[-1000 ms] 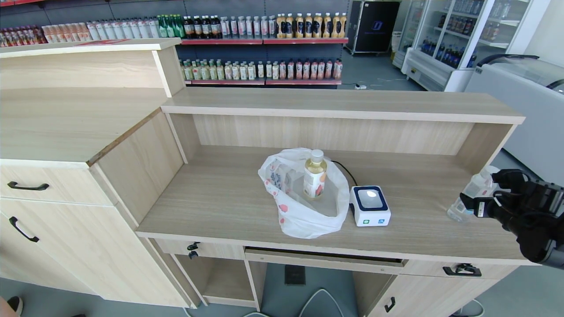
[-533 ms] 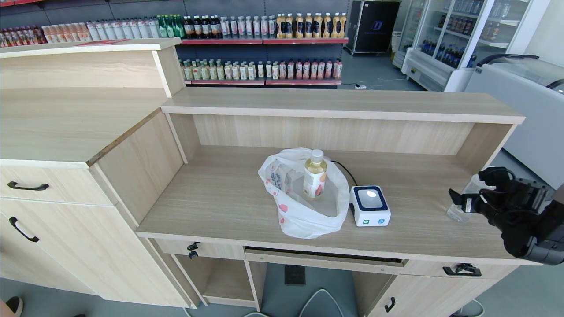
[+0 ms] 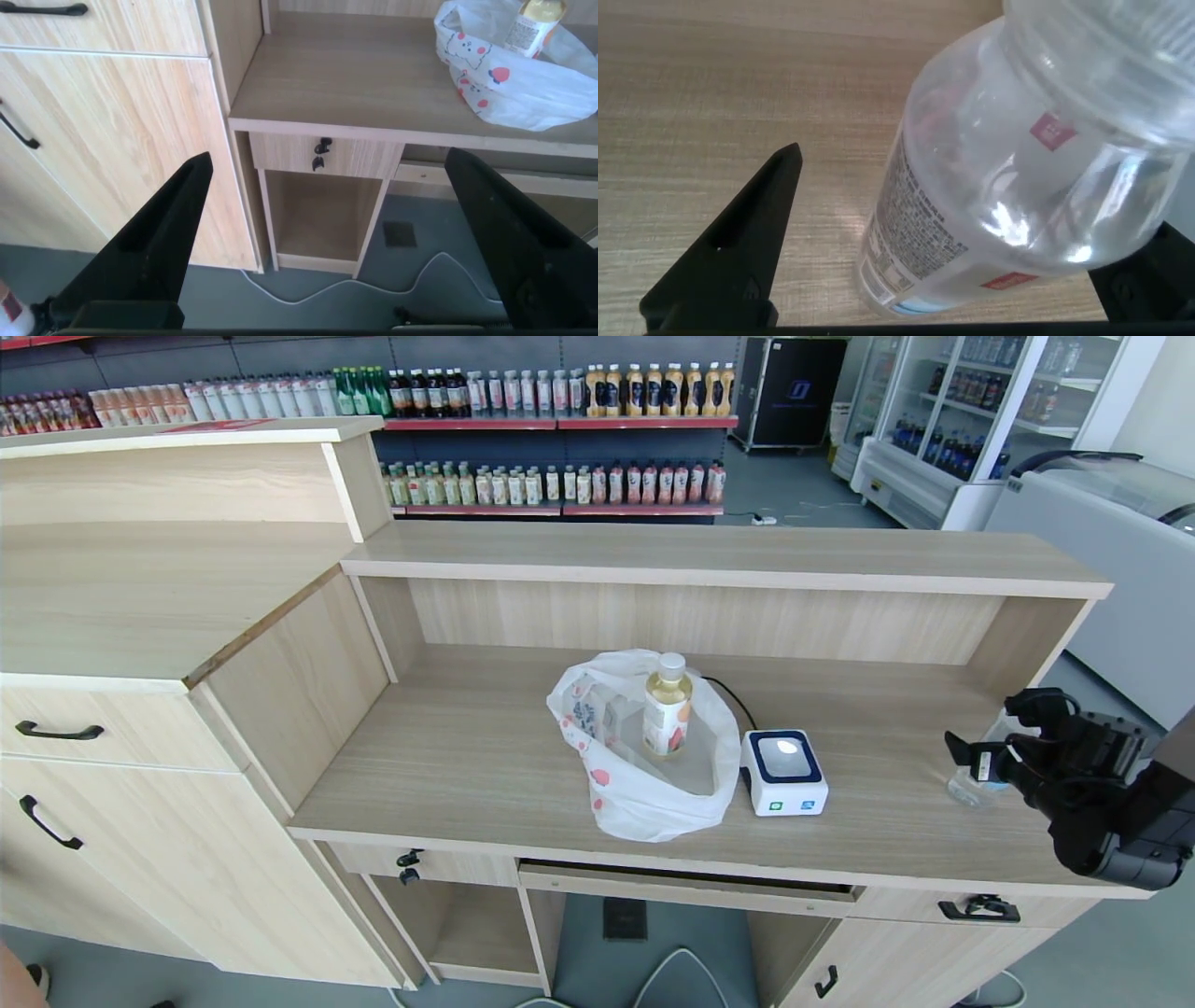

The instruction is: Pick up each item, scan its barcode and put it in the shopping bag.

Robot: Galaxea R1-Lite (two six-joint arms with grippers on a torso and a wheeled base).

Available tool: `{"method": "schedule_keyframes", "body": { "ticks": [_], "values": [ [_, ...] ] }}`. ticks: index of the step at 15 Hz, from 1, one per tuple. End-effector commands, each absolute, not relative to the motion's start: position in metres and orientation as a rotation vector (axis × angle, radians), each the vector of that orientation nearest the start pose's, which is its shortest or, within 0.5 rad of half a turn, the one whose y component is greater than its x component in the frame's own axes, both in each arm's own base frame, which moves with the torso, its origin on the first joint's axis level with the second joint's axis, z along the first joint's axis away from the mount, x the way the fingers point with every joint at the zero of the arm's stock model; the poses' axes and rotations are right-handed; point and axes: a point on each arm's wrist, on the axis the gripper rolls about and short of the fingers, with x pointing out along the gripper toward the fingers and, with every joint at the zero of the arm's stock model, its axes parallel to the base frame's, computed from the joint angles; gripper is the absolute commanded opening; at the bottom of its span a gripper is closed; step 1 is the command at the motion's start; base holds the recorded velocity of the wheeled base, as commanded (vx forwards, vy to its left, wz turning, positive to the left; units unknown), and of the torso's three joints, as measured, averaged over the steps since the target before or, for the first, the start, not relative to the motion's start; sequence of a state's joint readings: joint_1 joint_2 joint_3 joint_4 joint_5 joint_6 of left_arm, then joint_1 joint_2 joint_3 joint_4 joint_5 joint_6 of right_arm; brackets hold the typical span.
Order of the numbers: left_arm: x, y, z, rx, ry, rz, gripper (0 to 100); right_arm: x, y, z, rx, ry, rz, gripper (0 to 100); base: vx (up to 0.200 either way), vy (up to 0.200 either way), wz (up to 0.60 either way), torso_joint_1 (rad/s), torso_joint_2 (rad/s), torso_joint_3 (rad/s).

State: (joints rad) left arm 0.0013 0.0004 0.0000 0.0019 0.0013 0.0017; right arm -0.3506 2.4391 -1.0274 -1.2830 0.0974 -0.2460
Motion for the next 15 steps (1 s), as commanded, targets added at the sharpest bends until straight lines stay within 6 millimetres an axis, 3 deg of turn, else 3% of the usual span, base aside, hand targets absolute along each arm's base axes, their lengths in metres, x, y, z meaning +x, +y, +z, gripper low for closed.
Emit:
{"method": "schedule_keyframes", "body": {
  "ticks": [1,10,11,15],
  "values": [
    [-0.023,0.000,0.075,0.002,0.002,0.003,100,0.413,-0.149,0.017,-0.220,0.148,-0.237,100,0.000,0.000,0.00,0.000,0.00,0.000],
    [-0.023,0.000,0.075,0.002,0.002,0.003,100,0.421,-0.154,0.009,-0.216,0.140,-0.241,100,0.000,0.000,0.00,0.000,0.00,0.000],
    [-0.023,0.000,0.075,0.002,0.002,0.003,100,0.423,-0.155,0.009,-0.217,0.136,-0.243,0,0.000,0.000,0.00,0.000,0.00,0.000],
    [-0.023,0.000,0.075,0.002,0.002,0.003,100,0.425,-0.155,0.012,-0.223,0.120,-0.241,0,0.000,0.000,0.00,0.000,0.00,0.000]
  ]
}}
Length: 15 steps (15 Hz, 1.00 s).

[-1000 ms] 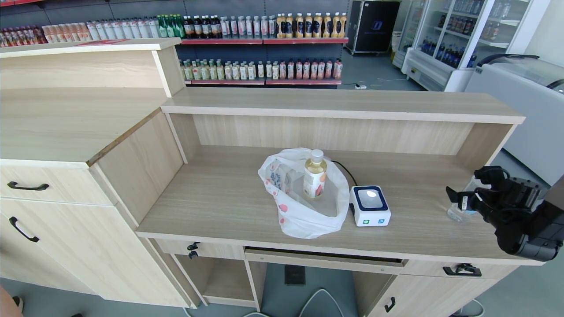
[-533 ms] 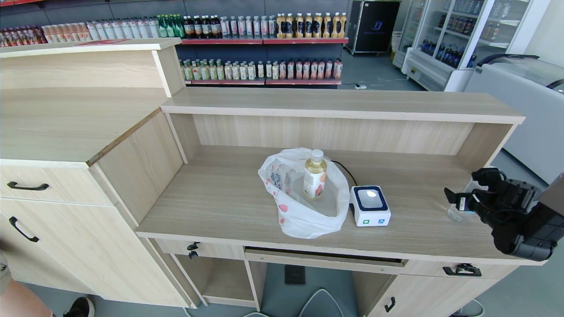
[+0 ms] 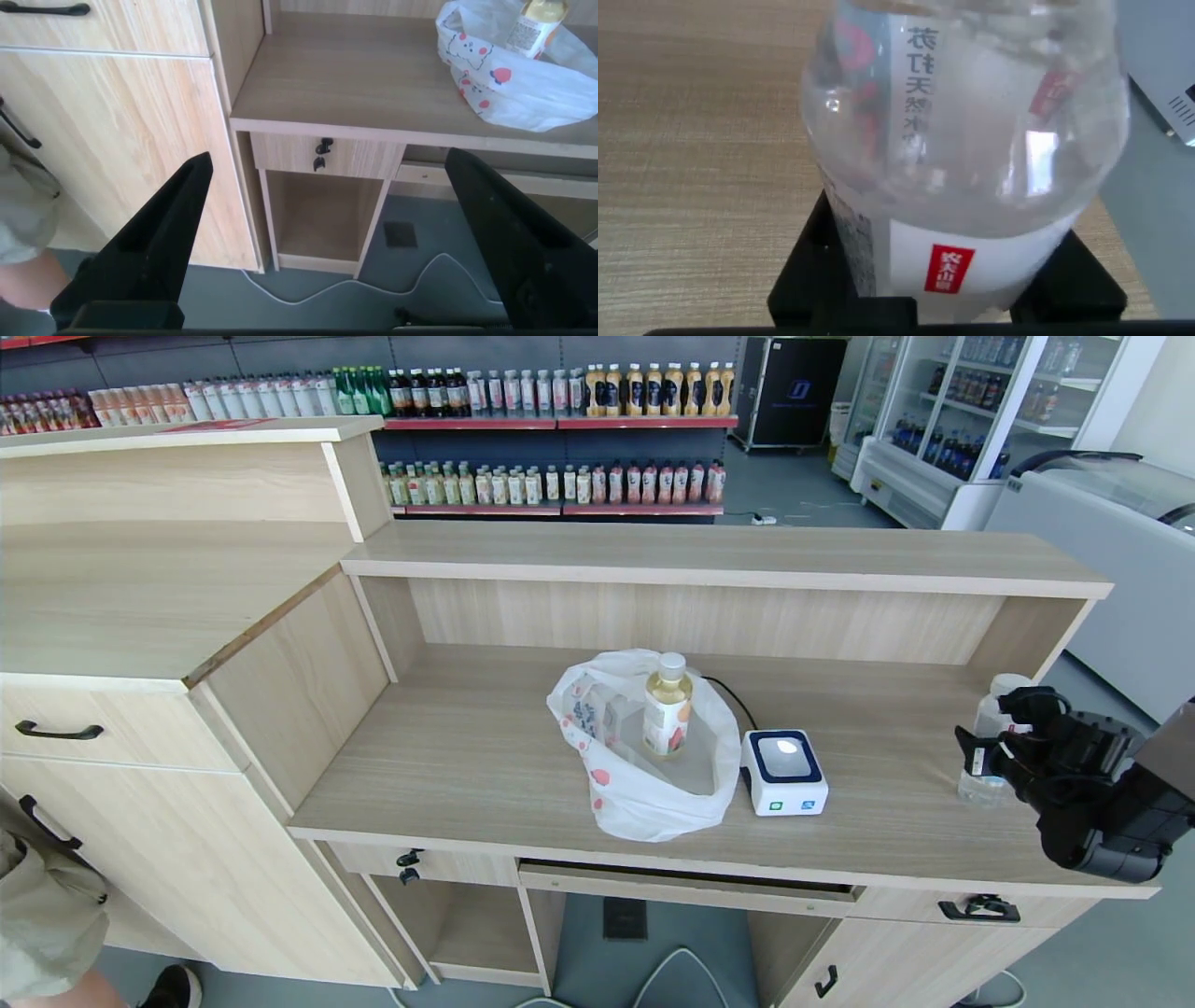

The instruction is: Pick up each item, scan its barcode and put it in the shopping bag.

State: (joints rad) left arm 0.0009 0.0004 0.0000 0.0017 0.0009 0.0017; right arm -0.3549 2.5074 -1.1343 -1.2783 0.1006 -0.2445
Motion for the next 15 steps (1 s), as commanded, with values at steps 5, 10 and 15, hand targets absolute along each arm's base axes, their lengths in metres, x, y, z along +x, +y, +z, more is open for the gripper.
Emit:
{"method": "schedule_keyframes", "body": {
  "ticks": [5,10,15],
  "values": [
    [-0.023,0.000,0.075,0.002,0.002,0.003,100,0.424,-0.153,0.015,-0.227,0.116,-0.238,0,0.000,0.000,0.00,0.000,0.00,0.000],
    [-0.023,0.000,0.075,0.002,0.002,0.002,100,0.405,-0.127,0.078,-0.044,0.155,-0.196,0,0.000,0.000,0.00,0.000,0.00,0.000],
    [-0.023,0.000,0.075,0.002,0.002,0.003,100,0.335,-0.058,0.214,0.338,0.286,0.023,0,0.000,0.000,0.00,0.000,0.00,0.000]
  ]
}}
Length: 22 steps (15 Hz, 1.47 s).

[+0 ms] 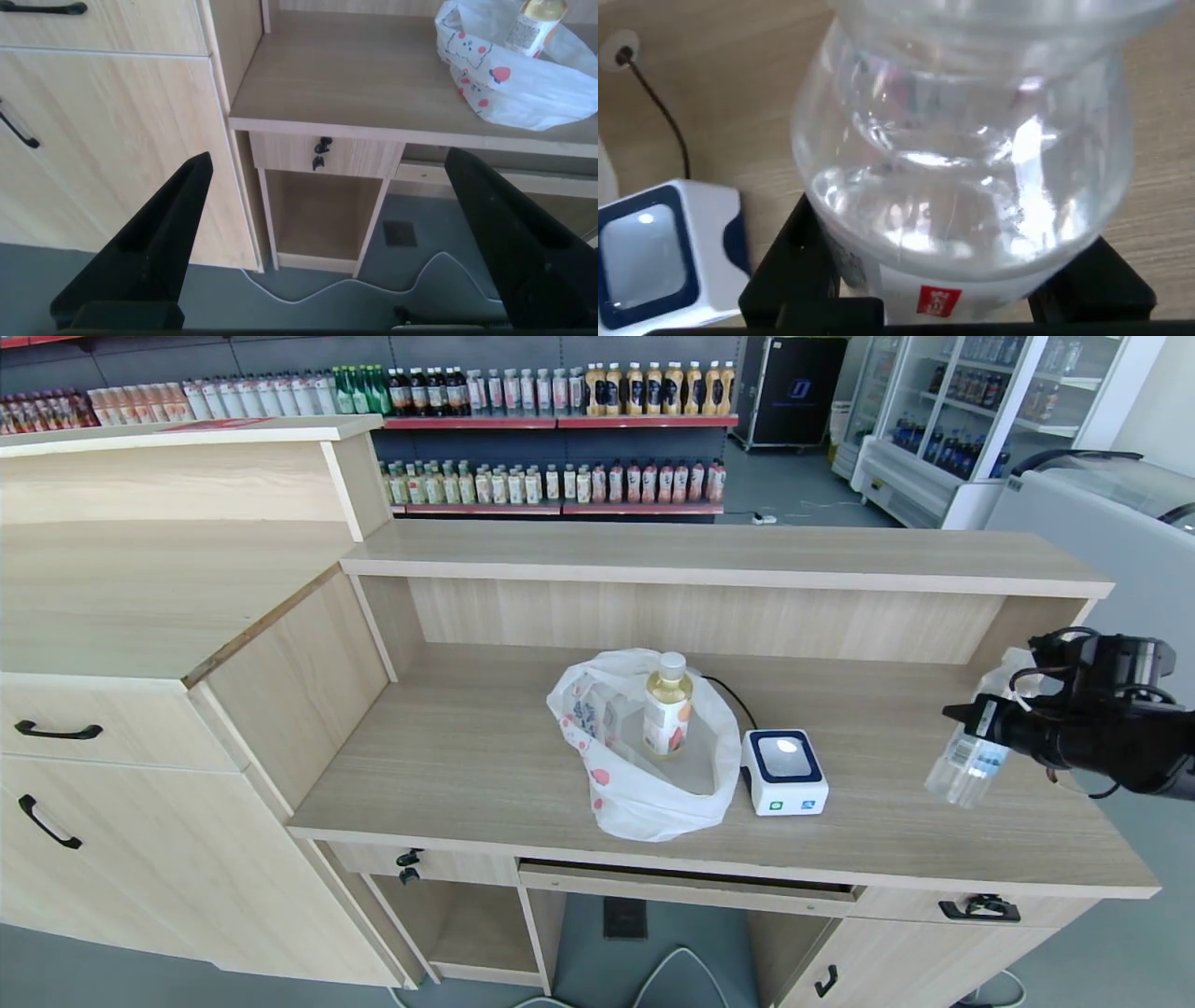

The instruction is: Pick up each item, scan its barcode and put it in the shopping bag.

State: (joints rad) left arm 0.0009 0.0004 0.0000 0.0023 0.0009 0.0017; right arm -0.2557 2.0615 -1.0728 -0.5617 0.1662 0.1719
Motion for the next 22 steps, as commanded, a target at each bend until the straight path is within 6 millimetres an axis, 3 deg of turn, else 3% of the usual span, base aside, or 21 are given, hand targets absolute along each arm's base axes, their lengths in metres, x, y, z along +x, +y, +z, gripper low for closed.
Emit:
{"method": "schedule_keyframes", "body": {
  "ticks": [1,5,8,11,14,18,22],
  "values": [
    [-0.023,0.000,0.075,0.002,0.002,0.003,100,0.323,-0.047,0.228,0.342,0.277,0.090,0,0.000,0.000,0.00,0.000,0.00,0.000],
    [-0.023,0.000,0.075,0.002,0.002,0.003,100,0.287,-0.001,0.271,0.374,0.225,0.444,0,0.000,0.000,0.00,0.000,0.00,0.000],
    [-0.023,0.000,0.075,0.002,0.002,0.003,100,0.263,0.035,0.288,0.357,0.229,0.614,0,0.000,0.000,0.00,0.000,0.00,0.000],
    [-0.023,0.000,0.075,0.002,0.003,0.003,100,0.226,0.072,0.306,0.330,0.210,0.811,0,0.000,0.000,0.00,0.000,0.00,0.000],
    [-0.023,0.000,0.075,0.002,0.002,0.003,100,0.201,0.090,0.315,0.319,0.208,0.923,0,0.000,0.000,0.00,0.000,0.00,0.000],
    [-0.023,0.000,0.075,0.002,0.002,0.003,100,0.163,0.095,0.312,0.316,0.276,1.012,0,0.000,0.000,0.00,0.000,0.00,0.000],
    [-0.023,0.000,0.075,0.002,0.003,0.002,100,0.148,0.099,0.314,0.312,0.269,1.073,0,0.000,0.000,0.00,0.000,0.00,0.000]
  ]
}}
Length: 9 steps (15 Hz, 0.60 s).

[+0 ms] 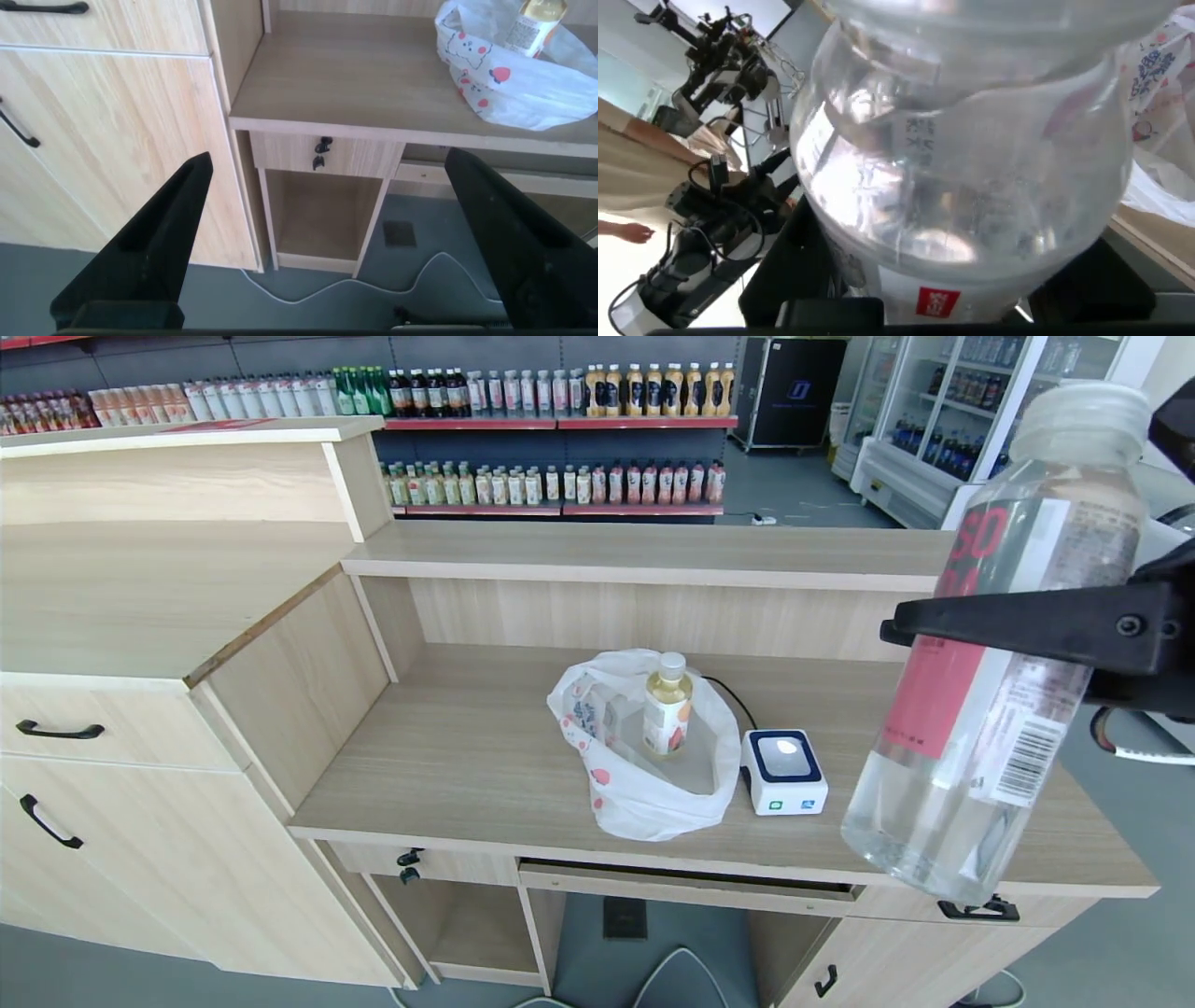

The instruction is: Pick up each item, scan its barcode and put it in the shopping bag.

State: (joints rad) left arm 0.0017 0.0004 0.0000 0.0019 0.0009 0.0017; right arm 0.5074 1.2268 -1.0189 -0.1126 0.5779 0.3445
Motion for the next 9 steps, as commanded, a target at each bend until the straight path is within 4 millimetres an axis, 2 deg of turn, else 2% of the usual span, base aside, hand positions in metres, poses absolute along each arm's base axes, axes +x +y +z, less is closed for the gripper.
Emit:
{"method": "schedule_keyframes", "body": {
  "ticks": [1,4,9],
  "values": [
    [-0.023,0.000,0.075,0.002,0.002,0.002,100,0.145,0.100,0.315,0.311,0.266,1.084,0,0.000,0.000,0.00,0.000,0.00,0.000],
    [-0.023,0.000,0.075,0.002,0.002,0.003,100,0.128,0.094,0.314,0.318,0.311,1.169,0,0.000,0.000,0.00,0.000,0.00,0.000],
    [-0.023,0.000,0.075,0.002,0.002,0.003,100,0.120,0.091,0.302,0.284,0.325,1.180,0,0.000,0.000,0.00,0.000,0.00,0.000]
  ]
}}
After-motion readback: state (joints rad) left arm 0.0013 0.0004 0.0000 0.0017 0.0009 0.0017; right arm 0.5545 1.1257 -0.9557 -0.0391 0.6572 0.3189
